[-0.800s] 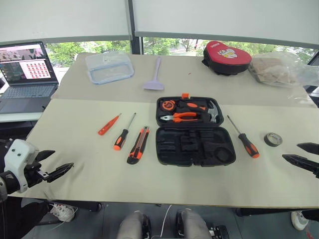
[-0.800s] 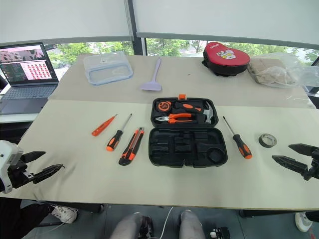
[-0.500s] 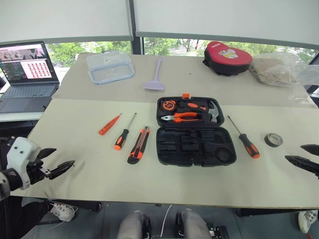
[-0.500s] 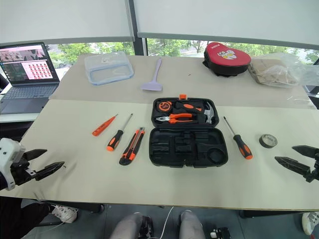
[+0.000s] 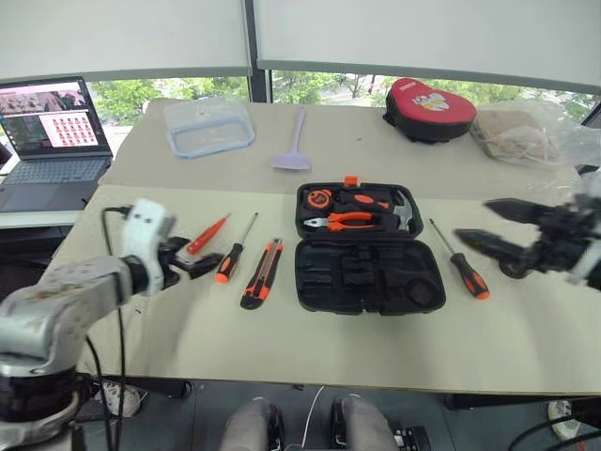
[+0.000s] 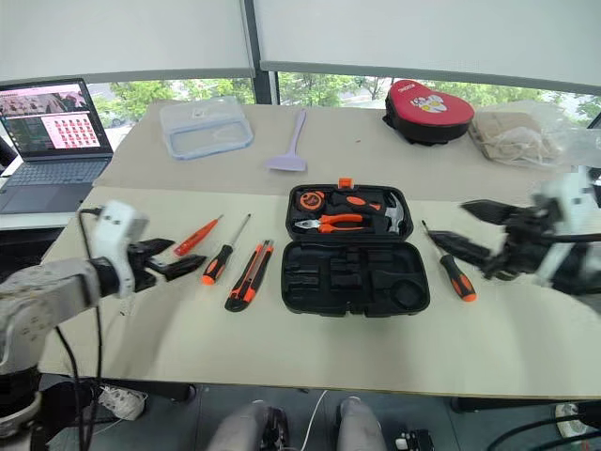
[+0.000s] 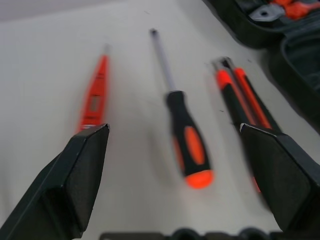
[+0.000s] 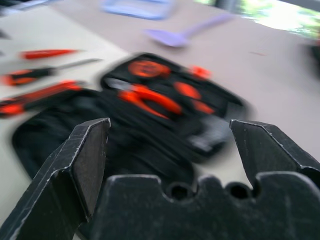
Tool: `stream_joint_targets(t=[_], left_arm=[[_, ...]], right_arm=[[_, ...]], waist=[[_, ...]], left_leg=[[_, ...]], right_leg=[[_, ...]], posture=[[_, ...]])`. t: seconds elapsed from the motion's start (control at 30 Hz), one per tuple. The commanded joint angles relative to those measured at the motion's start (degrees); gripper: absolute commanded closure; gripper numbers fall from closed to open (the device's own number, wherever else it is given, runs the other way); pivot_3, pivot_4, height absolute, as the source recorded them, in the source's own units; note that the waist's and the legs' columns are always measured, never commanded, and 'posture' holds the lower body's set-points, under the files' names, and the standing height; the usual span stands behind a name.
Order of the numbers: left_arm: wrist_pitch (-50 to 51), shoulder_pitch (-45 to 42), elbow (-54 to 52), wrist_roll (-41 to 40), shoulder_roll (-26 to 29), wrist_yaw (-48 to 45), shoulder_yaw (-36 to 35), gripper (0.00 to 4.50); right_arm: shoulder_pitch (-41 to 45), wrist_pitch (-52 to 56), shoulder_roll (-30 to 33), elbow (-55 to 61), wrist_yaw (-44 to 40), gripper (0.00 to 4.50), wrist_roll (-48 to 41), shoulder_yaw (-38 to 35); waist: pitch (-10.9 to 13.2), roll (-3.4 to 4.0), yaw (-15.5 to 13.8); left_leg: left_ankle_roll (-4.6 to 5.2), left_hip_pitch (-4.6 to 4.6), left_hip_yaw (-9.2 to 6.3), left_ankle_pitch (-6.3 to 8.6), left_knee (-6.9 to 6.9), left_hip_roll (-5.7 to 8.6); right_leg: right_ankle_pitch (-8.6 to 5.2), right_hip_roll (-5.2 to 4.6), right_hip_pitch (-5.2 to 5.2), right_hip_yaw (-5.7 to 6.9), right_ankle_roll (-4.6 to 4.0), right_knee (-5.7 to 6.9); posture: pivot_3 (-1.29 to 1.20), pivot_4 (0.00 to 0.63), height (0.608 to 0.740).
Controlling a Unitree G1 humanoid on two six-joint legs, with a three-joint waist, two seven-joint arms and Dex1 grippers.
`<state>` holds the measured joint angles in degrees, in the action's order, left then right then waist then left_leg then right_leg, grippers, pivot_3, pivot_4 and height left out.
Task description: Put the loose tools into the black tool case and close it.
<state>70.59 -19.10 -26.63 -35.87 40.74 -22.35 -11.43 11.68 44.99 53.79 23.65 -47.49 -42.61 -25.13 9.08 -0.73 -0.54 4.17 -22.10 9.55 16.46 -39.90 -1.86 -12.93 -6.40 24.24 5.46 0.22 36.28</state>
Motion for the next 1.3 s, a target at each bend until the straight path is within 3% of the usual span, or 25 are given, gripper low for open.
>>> stream_joint_targets(t=[0.03, 0.37, 0.4, 0.43, 0.7, 0.8, 0.97, 1.13, 1.3], left_arm=[[1.0, -2.5, 1.0, 2.6, -2.4, 3.7, 3.1, 0.0], [-7.2, -5.8, 12.7, 10.8, -5.8, 2.8, 12.9, 0.0], [-8.0, -5.6, 13.2, 11.4, -5.6, 2.3, 13.6, 0.51], [-8.6, -5.4, 13.6, 11.8, -5.6, 1.9, 13.9, 0.62], [-10.3, -6.7, 12.8, 12.4, -5.4, -1.2, 12.7, 3.53], [-16.1, -12.4, 12.5, 11.7, -2.3, -8.5, 12.1, 3.61], [-31.4, -22.6, 16.9, 15.5, 1.1, -25.6, 21.0, 3.61], [-46.9, -31.2, 28.6, 24.4, -5.3, -38.5, 35.3, 3.61], [-52.3, -37.6, 42.2, 33.2, -14.2, -38.7, 42.3, 3.61]], right_arm=[[2.6, 0.2, -0.4, 5.5, 2.1, 0.03, -1.2, 2.8], [3.8, -1.9, -1.2, 8.9, 0.4, 0.03, -1.0, 8.4], [3.9, -2.1, -1.3, 8.7, 0.4, 0.0, -0.9, 8.5], [4.0, -2.1, -1.4, 8.6, 0.4, 0.0, -0.8, 8.5], [3.4, -2.4, -3.6, 9.5, 2.7, 0.0, -0.5, 9.7], [0.0, -2.7, -2.0, 9.6, 1.4, 0.0, 0.4, 7.7], [-6.1, -4.1, 0.4, 8.6, -0.4, 0.0, 2.7, 4.0], [-11.8, -5.8, 1.4, 7.8, -1.6, 0.0, 5.9, 1.1], [-14.8, -7.6, 0.6, 9.0, -0.7, 0.0, 8.6, 1.0]], waist=[[0.0, -0.01, -0.1], [0.0, -0.07, -0.3], [0.0, -0.07, -0.3], [0.0, -0.07, -0.3], [0.0, -0.09, -0.3], [0.1, -0.25, -0.5], [0.1, -0.28, -0.9], [0.1, -0.28, -1.1], [0.1, -0.32, -0.9]], left_leg=[[0.0, -0.03, 0.0, -0.01, 0.0, 0.0], [0.02, -0.1, 0.0, -0.01, -0.12, 0.05], [0.01, -0.08, -0.01, -0.01, -0.12, 0.04], [0.02, -0.08, 0.0, -0.01, -0.12, 0.04], [0.02, -0.1, -0.03, -0.01, -0.17, 0.05], [0.03, -0.21, -0.08, -0.02, -0.24, 0.02], [0.05, -0.31, -0.08, -0.01, -0.38, 0.08], [0.08, -0.25, -0.04, -0.01, -0.4, 0.12], [0.13, -0.35, -0.02, -0.02, -0.49, 0.13]], right_leg=[[0.0, 0.03, 0.01, 0.03, 0.0, -0.03], [0.0, 0.03, 0.02, 0.07, 0.0, -0.04], [0.0, 0.03, 0.0, 0.08, 0.0, -0.04], [0.0, 0.03, 0.01, 0.08, 0.0, -0.03], [0.0, -0.02, 0.0, 0.1, 0.0, -0.01], [0.0, 0.01, 0.05, 0.22, 0.0, -0.01], [0.04, -0.02, 0.03, 0.31, 0.03, -0.06], [0.05, 0.04, -0.02, 0.26, 0.05, -0.05], [0.05, 0.15, 0.06, 0.19, 0.08, -0.06]], posture=[[0.0, 0.15, 0.731], [0.0, 0.15, 0.731], [0.0, 0.15, 0.731], [0.0, 0.15, 0.731], [0.0, 0.15, 0.731], [0.0, 0.15, 0.731], [0.0, 0.15, 0.731], [0.0, 0.15, 0.731], [0.0, 0.15, 0.731]])
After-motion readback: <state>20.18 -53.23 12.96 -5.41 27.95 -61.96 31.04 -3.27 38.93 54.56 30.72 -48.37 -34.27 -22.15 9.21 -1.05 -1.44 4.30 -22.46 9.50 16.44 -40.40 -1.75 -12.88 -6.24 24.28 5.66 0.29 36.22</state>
